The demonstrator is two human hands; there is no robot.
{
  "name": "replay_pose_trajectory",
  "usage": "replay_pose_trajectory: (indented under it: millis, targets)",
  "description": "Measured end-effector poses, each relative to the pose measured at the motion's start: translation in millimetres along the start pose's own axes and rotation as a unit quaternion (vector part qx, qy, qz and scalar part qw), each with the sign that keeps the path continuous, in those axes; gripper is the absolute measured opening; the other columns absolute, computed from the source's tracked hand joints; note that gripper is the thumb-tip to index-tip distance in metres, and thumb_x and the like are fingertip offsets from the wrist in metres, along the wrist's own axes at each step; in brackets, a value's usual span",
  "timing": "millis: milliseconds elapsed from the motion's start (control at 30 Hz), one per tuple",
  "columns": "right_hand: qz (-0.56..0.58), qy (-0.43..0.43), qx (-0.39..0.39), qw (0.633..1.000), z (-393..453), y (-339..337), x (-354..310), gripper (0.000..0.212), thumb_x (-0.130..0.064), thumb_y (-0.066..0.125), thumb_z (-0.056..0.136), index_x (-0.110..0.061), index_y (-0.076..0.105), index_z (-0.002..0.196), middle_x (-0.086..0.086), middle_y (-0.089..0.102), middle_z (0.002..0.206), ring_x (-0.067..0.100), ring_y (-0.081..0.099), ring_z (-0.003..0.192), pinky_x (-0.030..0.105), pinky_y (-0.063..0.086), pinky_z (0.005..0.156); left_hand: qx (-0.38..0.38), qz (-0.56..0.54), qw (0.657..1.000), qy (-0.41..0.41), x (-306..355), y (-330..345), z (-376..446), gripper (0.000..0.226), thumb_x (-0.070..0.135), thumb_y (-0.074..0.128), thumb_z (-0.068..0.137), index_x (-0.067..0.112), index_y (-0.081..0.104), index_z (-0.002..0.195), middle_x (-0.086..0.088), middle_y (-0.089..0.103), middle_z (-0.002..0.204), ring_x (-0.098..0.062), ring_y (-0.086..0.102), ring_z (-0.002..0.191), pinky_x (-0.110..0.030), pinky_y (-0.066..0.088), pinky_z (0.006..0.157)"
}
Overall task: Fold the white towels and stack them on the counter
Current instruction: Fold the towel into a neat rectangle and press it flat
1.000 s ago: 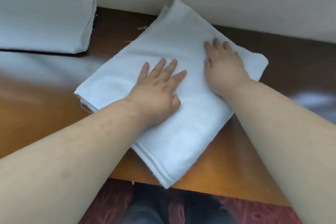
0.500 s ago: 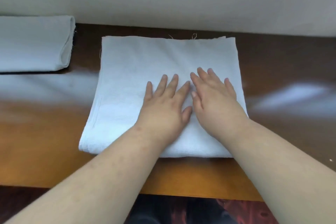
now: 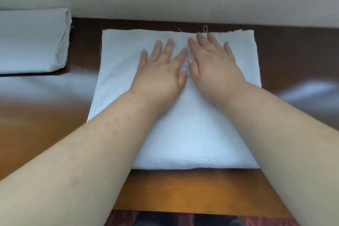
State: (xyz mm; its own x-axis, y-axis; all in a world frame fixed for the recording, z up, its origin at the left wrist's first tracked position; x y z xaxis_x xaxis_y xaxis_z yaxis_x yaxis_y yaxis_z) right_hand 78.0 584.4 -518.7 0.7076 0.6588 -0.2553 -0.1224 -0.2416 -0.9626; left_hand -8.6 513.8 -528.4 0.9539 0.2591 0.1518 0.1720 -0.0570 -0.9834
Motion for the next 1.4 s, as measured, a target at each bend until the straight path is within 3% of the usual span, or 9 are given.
replay_pose_trajectory:
  millis: [233, 367, 500, 767, 900, 1067, 1233, 1333, 1400]
  targets:
    - [-0.048, 0.150, -0.023, 0.987, 20, -4, 81, 0.080, -0.067, 0.016, 0.092, -0.020, 0.013, 0.157, 0.006, 0.008, 0.165, 0.024, 0.001, 0.151, 0.053, 0.001, 0.120, -0.042, 0.032, 0.986, -0.160, -119, -14, 24, 0.065, 0.060, 0.014, 0.096, 0.031, 0.009, 0.155, -0.007, 0.005, 0.163, -0.028, 0.000, 0.149, -0.053, 0.002, 0.118]
    - [-0.046, 0.091, 0.015, 0.995, 4, -16, 28, 0.065, -0.050, 0.023, 0.101, -0.016, 0.016, 0.156, 0.008, 0.008, 0.165, 0.024, 0.001, 0.151, 0.056, 0.001, 0.119, 0.031, 0.007, 0.996, -0.087, -57, -34, 7, 0.058, 0.037, 0.031, 0.100, 0.026, 0.015, 0.154, -0.011, 0.003, 0.163, -0.031, -0.001, 0.149, -0.055, 0.001, 0.117]
    - [0.118, 0.042, -0.058, 0.990, -52, 5, -32, 0.061, -0.042, 0.033, 0.102, -0.022, 0.015, 0.157, 0.005, 0.003, 0.165, 0.021, -0.002, 0.151, 0.044, 0.001, 0.121, -0.024, -0.109, 0.991, -0.077, -25, -16, -53, 0.060, 0.049, 0.030, 0.098, 0.033, 0.015, 0.154, -0.006, 0.003, 0.163, -0.026, -0.003, 0.149, -0.049, 0.000, 0.118]
    - [-0.045, 0.074, -0.124, 0.989, -172, 22, 38, 0.078, -0.066, 0.017, 0.093, -0.023, 0.006, 0.157, 0.003, -0.002, 0.165, 0.020, -0.006, 0.151, 0.050, 0.003, 0.121, -0.087, -0.030, 0.994, -0.061, -63, 11, -169, 0.062, 0.048, 0.024, 0.097, 0.023, 0.019, 0.154, -0.008, 0.007, 0.163, -0.027, 0.001, 0.149, -0.052, 0.009, 0.118]
    - [-0.038, 0.083, -0.123, 0.988, -168, 14, 49, 0.082, -0.071, 0.014, 0.090, -0.022, 0.010, 0.156, 0.004, -0.001, 0.165, 0.019, -0.006, 0.151, 0.048, 0.002, 0.121, -0.106, 0.024, 0.989, -0.096, -62, 6, -164, 0.065, 0.039, 0.027, 0.092, 0.023, 0.015, 0.153, -0.009, 0.004, 0.162, -0.027, -0.002, 0.148, -0.056, 0.005, 0.117]
    - [-0.020, 0.024, -0.056, 0.998, -124, 2, 30, 0.070, -0.062, 0.014, 0.095, -0.028, 0.012, 0.156, 0.002, 0.005, 0.165, 0.019, -0.002, 0.151, 0.047, 0.000, 0.120, 0.003, -0.030, 0.999, -0.029, -21, -26, -119, 0.062, 0.041, 0.026, 0.090, 0.032, 0.019, 0.151, -0.004, 0.014, 0.161, -0.024, 0.004, 0.148, -0.046, 0.004, 0.117]
    - [0.030, 0.088, -0.067, 0.993, -102, 10, 77, 0.070, -0.065, 0.028, 0.095, -0.034, 0.010, 0.155, -0.002, -0.005, 0.165, 0.014, -0.011, 0.150, 0.045, 0.000, 0.119, -0.082, -0.001, 0.990, -0.113, -63, 11, -108, 0.064, 0.055, 0.019, 0.095, 0.034, 0.003, 0.154, -0.001, -0.007, 0.163, -0.022, -0.011, 0.148, -0.050, 0.000, 0.119]
    - [0.232, 0.171, 0.076, 0.955, -79, -15, 107, 0.064, -0.056, 0.046, 0.092, -0.030, 0.035, 0.150, 0.004, 0.025, 0.159, 0.014, 0.021, 0.146, 0.022, 0.017, 0.115, -0.008, -0.091, 0.982, -0.165, -91, -4, -101, 0.066, 0.059, 0.022, 0.091, 0.032, 0.019, 0.151, -0.006, 0.010, 0.162, -0.025, 0.005, 0.148, -0.048, 0.010, 0.118]
    - [0.333, 0.258, 0.152, 0.894, -55, -27, 134, 0.060, -0.050, 0.054, 0.089, -0.026, 0.045, 0.143, -0.006, 0.053, 0.133, 0.005, 0.052, 0.117, 0.004, 0.037, 0.091, 0.065, -0.192, 0.955, -0.218, -113, -17, -83, 0.064, 0.056, 0.034, 0.092, 0.025, 0.031, 0.148, -0.009, 0.029, 0.156, -0.027, 0.025, 0.143, -0.043, 0.022, 0.116]
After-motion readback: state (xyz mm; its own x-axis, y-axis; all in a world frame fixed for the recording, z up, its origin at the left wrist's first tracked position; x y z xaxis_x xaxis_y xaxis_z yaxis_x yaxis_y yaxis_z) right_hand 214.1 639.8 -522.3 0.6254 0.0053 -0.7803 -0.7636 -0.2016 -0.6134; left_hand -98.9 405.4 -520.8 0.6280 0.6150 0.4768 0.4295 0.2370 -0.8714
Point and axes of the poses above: each hand's wrist, its own z-axis towards the middle knuckle, its own y-axis out of the palm, x = y × z, the point moved 10 cm from there along z, towards the middle knuckle
